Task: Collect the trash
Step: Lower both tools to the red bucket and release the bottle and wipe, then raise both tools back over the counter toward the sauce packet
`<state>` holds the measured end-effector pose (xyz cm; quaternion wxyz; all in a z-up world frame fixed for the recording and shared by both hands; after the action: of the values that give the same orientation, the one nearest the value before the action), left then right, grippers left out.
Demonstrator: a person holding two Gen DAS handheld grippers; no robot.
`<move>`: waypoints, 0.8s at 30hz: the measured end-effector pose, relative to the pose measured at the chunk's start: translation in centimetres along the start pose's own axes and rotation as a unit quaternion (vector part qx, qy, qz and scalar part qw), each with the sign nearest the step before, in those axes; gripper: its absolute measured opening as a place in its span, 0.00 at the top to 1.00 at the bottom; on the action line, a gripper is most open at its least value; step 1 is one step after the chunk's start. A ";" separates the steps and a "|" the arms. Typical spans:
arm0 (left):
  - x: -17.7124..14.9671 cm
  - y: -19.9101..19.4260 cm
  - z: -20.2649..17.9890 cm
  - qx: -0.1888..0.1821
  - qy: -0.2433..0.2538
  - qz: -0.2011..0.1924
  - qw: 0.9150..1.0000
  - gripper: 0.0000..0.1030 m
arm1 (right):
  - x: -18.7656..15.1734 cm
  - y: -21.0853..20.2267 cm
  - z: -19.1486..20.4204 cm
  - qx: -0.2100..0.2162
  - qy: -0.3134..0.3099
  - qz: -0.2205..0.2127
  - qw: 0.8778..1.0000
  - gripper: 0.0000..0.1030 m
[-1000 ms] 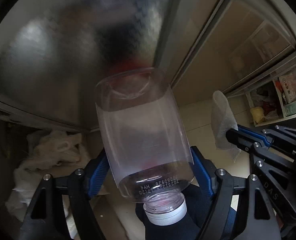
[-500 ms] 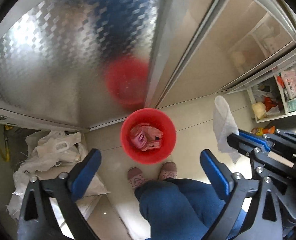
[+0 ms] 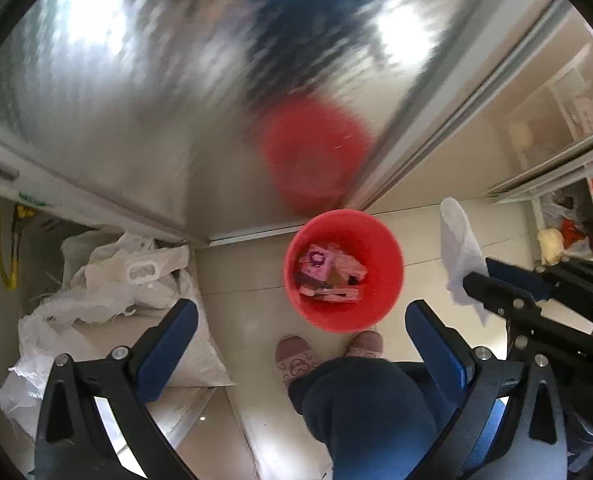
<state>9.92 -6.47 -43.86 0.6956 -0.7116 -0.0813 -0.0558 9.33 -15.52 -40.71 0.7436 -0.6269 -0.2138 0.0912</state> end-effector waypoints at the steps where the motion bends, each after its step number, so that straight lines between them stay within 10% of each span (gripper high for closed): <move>1: -0.2 0.3 0.3 0.002 -0.002 0.001 1.000 0.00 | 0.0 0.3 0.1 0.000 -0.002 0.000 1.000 0.73; 5: -0.5 0.5 1.3 0.014 -0.008 -0.001 1.000 0.00 | 0.1 1.2 0.3 -0.014 -0.006 0.015 1.000 0.46; 24: 1.5 -19.1 2.9 0.026 -0.022 -0.049 0.998 0.00 | 3.9 -17.2 3.5 -0.011 -0.001 -0.042 0.999 0.36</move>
<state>7.60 -3.19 -24.96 0.7082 -0.6896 -0.1332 -0.0719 9.03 -14.25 -22.75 0.7397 -0.6254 -0.2418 0.0576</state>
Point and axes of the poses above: each gripper's, at about its wrist camera, not at the fingertips, and y roughly the way its jaws point, z to its left, x to its top, the point moved 2 cm from there along y, roughly the way its jaws point, and after that the axes turned 2 degrees about -z, right-handed, at the moved point
